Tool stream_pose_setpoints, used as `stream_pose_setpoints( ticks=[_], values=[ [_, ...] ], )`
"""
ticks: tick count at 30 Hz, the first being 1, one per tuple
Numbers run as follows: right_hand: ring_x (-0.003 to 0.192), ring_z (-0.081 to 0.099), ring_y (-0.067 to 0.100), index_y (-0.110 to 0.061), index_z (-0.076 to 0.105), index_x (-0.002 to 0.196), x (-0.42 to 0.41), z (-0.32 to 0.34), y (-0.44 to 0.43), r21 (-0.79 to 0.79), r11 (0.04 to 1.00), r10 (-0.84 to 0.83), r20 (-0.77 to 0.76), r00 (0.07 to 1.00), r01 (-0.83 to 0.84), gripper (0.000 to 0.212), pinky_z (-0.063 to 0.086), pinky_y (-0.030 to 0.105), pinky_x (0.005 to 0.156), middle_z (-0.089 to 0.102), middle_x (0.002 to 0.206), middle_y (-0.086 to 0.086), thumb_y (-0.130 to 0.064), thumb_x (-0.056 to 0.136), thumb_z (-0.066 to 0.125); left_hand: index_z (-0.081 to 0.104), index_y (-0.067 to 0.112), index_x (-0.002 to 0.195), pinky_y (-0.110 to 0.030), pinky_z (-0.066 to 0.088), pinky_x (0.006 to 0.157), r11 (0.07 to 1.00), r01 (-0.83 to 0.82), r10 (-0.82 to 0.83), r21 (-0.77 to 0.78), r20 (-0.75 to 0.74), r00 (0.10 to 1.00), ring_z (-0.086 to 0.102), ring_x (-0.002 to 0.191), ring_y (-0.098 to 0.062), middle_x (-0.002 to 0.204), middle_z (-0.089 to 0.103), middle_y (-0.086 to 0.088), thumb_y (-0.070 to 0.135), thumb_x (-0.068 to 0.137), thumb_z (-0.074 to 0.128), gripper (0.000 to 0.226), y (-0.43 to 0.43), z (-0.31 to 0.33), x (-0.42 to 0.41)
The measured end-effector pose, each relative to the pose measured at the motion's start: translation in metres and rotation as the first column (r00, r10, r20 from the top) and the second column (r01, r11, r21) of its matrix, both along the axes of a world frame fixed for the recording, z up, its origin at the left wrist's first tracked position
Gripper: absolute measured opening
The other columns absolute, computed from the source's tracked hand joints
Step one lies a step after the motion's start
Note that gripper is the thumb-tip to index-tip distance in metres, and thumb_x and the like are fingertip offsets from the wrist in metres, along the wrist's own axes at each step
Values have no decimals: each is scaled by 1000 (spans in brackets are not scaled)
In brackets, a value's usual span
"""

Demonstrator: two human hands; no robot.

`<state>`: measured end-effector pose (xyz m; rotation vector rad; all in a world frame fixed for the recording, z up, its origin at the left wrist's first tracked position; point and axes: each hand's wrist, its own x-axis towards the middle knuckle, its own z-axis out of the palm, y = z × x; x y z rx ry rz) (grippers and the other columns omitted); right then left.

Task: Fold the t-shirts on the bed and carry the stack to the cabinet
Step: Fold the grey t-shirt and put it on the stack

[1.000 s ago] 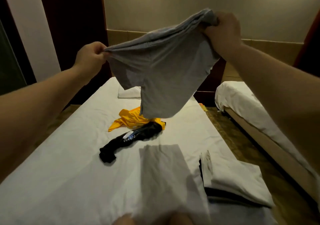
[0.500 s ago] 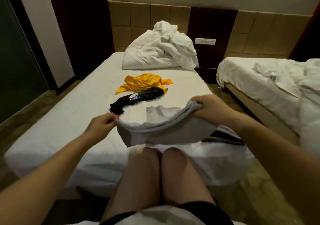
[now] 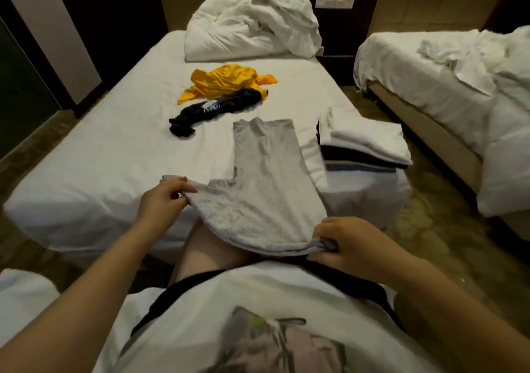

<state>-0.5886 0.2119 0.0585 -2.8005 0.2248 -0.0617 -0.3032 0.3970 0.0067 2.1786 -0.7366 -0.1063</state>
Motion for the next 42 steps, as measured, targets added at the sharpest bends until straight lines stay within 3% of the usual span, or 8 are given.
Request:
stream_pose_setpoints(
  ticks=[8, 13, 18, 30, 34, 37, 39, 42],
  values=[
    [70, 58, 7, -26, 69, 79, -9, -6, 4, 273, 952, -142, -6, 990, 139, 52, 49, 29, 66, 63, 75, -9, -69, 73, 40, 70, 16, 96, -30, 42, 92, 997, -74, 70, -32, -110, 992, 57, 109, -23, 124, 60, -7, 0, 85, 57, 24, 13, -21, -5],
    [87, 60, 16, -20, 71, 99, 21, -7, -3, 73, 990, -128, 106, 986, 121, 23, 49, 33, 78, 67, 94, -3, -35, 91, 56, 66, 17, 93, -21, 40, 80, 996, -61, 51, -66, -136, 989, 52, 98, -12, 105, 56, 4, -3, 86, 52, 26, 8, -14, -18],
    [127, 42, 24, -23, 43, 138, 77, -9, 5, -37, 999, -35, -31, 999, 34, 45, 35, 34, 103, 48, 139, 2, -40, 96, 45, 62, 19, 89, -20, 46, 80, 979, -86, 18, -186, -337, 941, 56, 89, -14, 99, 59, -1, 9, 73, 53, 22, 6, 0, -21],
    [143, 16, 16, -10, 18, 149, 118, -59, 64, 181, 983, 19, -167, 986, 12, 61, 12, 20, 112, 14, 158, 3, -37, 98, 40, 48, 12, 123, -25, 54, 54, 568, -761, -104, -312, -945, 311, 56, 78, -20, 90, 57, -12, -6, 87, 49, 40, 6, -23, -40],
    [143, 16, 14, -10, 18, 149, 118, -60, 64, 221, 974, -9, -159, 987, 45, 61, 11, 18, 111, 14, 158, 3, -35, 98, 42, 55, 8, 120, -27, 54, 73, 706, -582, -21, -403, -834, 552, 60, 87, -18, 102, 62, -11, -7, 88, 49, 36, -8, -17, -49],
    [138, 28, 18, -8, 28, 146, 117, -58, 62, 329, 940, -74, -62, 995, 91, 56, 20, 18, 108, 29, 152, 6, -26, 97, 47, 35, 30, 141, -21, 38, 97, 940, -35, -16, -339, -145, 989, 49, 113, -11, 124, 54, 1, 5, 88, 51, 60, -15, -12, -59],
    [120, 48, 26, -3, 48, 129, 116, -60, 58, 461, 869, -230, 53, 972, 180, 38, 34, 24, 97, 52, 132, 14, -12, 93, 50, 15, 49, 142, -18, 31, 104, 921, 380, -357, -89, 199, 913, 41, 123, -12, 133, 47, -3, 21, 83, 48, 73, -18, -15, -65],
    [100, 57, 30, -4, 59, 107, 113, -61, 49, 710, 599, -565, 47, 823, 371, 23, 47, 40, 89, 63, 108, 13, -3, 86, 48, 5, 52, 143, -40, 39, 106, 860, 510, -509, -1, 50, 859, 43, 130, -18, 141, 44, -4, 34, 75, 52, 85, -16, -37, -65]
  ],
)
